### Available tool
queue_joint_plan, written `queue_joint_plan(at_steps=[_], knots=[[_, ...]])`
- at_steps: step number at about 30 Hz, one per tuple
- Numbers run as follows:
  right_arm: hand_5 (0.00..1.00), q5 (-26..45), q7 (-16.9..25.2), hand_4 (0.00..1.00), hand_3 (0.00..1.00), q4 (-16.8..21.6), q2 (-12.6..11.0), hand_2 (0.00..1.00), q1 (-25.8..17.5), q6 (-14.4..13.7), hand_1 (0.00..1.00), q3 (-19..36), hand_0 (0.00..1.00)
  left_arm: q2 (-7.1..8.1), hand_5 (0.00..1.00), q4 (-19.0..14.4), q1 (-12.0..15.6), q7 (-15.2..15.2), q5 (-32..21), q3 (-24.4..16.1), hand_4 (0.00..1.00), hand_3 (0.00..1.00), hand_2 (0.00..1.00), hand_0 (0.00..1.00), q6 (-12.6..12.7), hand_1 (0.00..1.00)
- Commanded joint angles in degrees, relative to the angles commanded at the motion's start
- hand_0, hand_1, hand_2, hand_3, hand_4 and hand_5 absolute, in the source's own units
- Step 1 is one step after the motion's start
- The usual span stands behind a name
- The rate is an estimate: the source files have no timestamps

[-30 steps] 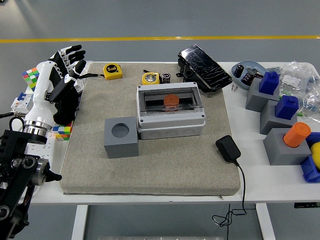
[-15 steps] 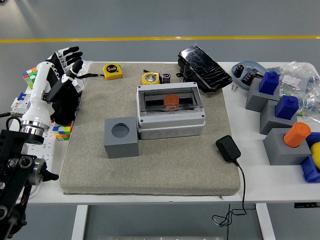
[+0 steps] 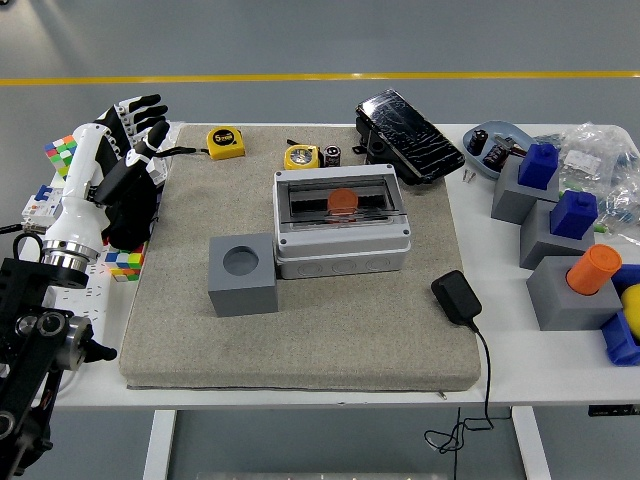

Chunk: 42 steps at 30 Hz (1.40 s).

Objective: Fetch the battery,place it into the box,close the lid of the box

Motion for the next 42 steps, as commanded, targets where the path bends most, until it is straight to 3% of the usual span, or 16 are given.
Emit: queue_joint_plan(at_steps=[42], knots=[[0.581,0.51,0.00,0.970,0.576,0.00,0.15,0.672,-0.01,-0.17,0.663,0.50,0.642,-0.54,0.671,0.06,0.12,1.00,0.46,-0.51,0.998,0.766,0.762,0.650,-0.54,0.771]])
